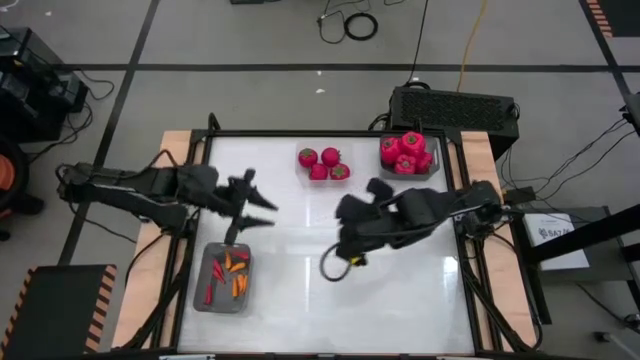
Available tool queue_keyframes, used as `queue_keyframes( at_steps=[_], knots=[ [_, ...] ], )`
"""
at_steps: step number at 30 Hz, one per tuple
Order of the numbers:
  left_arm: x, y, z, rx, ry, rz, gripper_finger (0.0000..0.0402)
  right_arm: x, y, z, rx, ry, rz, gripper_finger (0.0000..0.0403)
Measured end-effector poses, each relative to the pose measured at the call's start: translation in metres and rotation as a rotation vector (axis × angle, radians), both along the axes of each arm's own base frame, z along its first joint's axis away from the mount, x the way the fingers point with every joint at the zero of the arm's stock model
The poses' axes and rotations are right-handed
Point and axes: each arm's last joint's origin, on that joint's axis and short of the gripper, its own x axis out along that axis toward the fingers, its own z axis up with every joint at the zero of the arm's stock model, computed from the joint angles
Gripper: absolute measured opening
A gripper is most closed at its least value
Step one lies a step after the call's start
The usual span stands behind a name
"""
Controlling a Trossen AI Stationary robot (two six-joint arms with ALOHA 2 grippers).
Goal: Sort produce into baskets
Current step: Return to Home Position
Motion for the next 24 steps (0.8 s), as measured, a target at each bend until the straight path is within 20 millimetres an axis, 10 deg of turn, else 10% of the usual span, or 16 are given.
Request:
queue_keyframes(
  at_steps=[10, 18, 24],
  knots=[
    [-0.021, 0.027, 0.027, 0.053, -0.14, 0.142, 0.0183, -0.1, -0.035, 0.016, -0.172, -0.094, 0.004, 0.0001],
    [-0.036, 0.035, 0.024, 0.008, -0.17, 0.218, 0.0183, -0.182, -0.069, -0.061, -0.031, -0.442, -0.004, 0.0],
    [-0.054, 0.038, 0.005, -0.091, -0.288, 0.28, 0.0182, -0.2, -0.08, -0.125, 0.134, -0.735, 0.083, 0.0]
  ],
)
